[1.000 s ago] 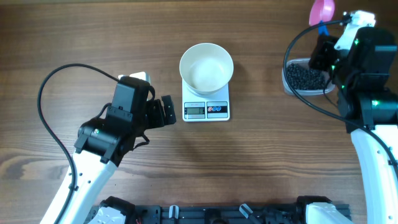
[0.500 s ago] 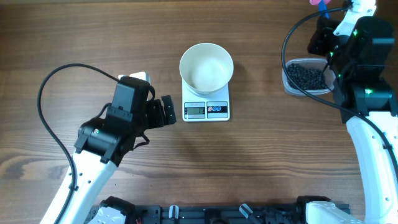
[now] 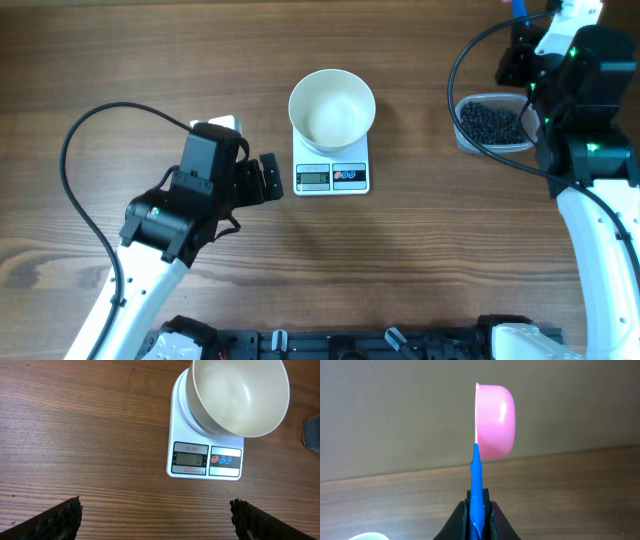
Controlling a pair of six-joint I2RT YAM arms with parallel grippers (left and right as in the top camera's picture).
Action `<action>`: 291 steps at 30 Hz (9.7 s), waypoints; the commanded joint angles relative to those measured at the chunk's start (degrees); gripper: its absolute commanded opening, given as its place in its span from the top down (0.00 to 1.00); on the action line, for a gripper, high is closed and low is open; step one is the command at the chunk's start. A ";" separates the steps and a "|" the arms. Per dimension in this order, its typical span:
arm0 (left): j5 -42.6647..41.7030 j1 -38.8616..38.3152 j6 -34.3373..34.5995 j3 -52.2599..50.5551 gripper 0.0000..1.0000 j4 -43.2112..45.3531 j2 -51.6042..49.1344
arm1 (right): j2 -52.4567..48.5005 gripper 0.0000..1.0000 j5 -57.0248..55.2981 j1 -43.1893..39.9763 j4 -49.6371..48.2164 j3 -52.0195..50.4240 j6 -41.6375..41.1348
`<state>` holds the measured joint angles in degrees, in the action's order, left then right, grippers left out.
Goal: Scoop item into bowl and weigh 150g on scale
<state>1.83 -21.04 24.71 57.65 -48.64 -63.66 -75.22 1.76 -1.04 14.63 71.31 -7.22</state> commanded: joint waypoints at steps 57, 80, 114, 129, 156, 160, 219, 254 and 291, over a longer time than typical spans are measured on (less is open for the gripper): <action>3.50 -12.24 -18.53 8.46 0.00 2.99 -10.29 | 3.67 0.96 4.74 -0.17 1.51 0.96 4.04; 3.82 -12.17 -18.69 8.46 0.00 5.95 -10.40 | 3.65 0.96 4.74 -0.17 2.10 0.96 4.09; 0.79 -10.62 -20.00 8.15 0.00 5.97 -11.93 | 3.67 0.96 4.24 -0.17 3.19 0.96 4.22; 0.81 -10.62 -19.98 8.15 0.00 5.95 -11.96 | 6.25 0.96 -4.63 -0.17 3.61 0.96 4.28; 0.81 -10.60 -19.98 8.15 0.00 5.95 -11.96 | 2.58 0.96 -4.72 -0.17 9.86 0.96 -4.98; 0.81 -10.60 -19.98 8.15 0.00 5.95 -11.96 | 1.86 0.96 -4.72 -0.17 8.55 0.96 -4.76; 0.81 -10.62 -19.98 8.15 0.00 5.95 -11.96 | -14.43 0.96 16.04 -23.15 31.98 0.35 31.89; 0.81 -10.62 -19.98 8.15 0.00 5.95 -11.96 | -18.69 0.96 20.06 -18.43 32.74 -0.83 31.28; 0.81 -10.60 -19.98 8.15 0.00 5.95 -11.93 | -19.08 0.96 34.01 -24.92 36.98 -2.80 32.57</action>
<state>3.11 -31.75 6.00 64.99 -42.83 -75.18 -92.82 31.48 -26.09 51.42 70.32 24.36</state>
